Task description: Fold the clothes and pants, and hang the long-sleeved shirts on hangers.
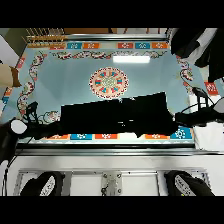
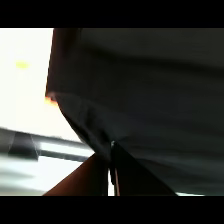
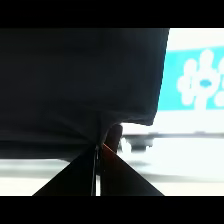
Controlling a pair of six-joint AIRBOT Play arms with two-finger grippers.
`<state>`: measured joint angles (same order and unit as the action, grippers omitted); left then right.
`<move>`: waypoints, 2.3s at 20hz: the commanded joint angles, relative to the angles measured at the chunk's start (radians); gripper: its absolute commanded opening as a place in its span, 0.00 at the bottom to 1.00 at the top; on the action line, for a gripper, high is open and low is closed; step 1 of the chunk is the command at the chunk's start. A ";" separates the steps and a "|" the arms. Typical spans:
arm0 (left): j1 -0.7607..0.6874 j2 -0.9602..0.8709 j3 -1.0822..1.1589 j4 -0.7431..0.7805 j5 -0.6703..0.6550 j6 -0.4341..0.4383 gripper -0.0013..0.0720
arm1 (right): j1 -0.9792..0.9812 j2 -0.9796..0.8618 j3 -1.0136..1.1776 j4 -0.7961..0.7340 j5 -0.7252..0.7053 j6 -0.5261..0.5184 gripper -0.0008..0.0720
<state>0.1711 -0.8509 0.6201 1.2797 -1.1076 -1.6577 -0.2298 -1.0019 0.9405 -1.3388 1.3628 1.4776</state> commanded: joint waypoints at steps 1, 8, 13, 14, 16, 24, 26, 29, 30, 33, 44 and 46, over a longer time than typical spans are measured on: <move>-0.034 -0.174 0.164 0.005 0.046 0.002 0.03 | 0.021 -0.143 0.151 0.018 -0.053 0.004 0.03; -0.034 -0.511 0.441 0.001 0.042 0.003 0.03 | 0.105 -0.432 0.392 0.035 -0.192 0.019 0.03; -0.034 -0.680 0.592 -0.001 0.025 0.003 0.03 | 0.146 -0.520 0.415 0.078 -0.400 0.019 0.04; -0.034 -0.701 0.612 -0.012 0.027 0.003 0.04 | 0.146 -0.528 0.415 0.120 -0.446 0.019 0.13; -0.034 -0.732 0.660 -0.055 0.040 0.008 0.80 | 0.146 -0.532 0.416 0.219 -0.548 0.019 0.84; -0.037 -0.737 0.842 -0.077 -0.092 0.011 0.32 | -0.012 -0.522 0.433 0.322 -0.389 -0.108 0.93; -0.059 -0.736 0.842 -0.077 -0.113 0.012 0.03 | -0.098 -0.553 0.433 0.323 -0.262 -0.161 0.93; -0.140 -0.736 0.842 -0.077 -0.122 0.012 0.03 | -0.208 -0.644 0.433 0.325 -0.101 -0.224 1.00; -0.177 -0.737 0.842 -0.077 -0.119 0.012 0.03 | -0.230 -0.679 0.432 0.332 -0.065 -0.238 1.00; -0.293 -0.737 0.842 -0.077 -0.091 0.011 0.03 | -0.254 -0.778 0.432 0.383 -0.011 -0.278 1.00; -0.500 -0.737 0.842 -0.077 0.015 0.011 0.03 | -0.111 -0.904 0.432 0.636 -0.012 -0.297 1.00; -0.500 -0.737 0.842 -0.077 0.011 0.011 0.03 | -0.084 -0.904 0.432 0.636 -0.020 -0.298 0.76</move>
<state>-0.3161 -1.5875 1.4616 1.2026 -1.1019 -1.6459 -0.3531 -1.8980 1.3724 -0.7292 1.3460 1.1805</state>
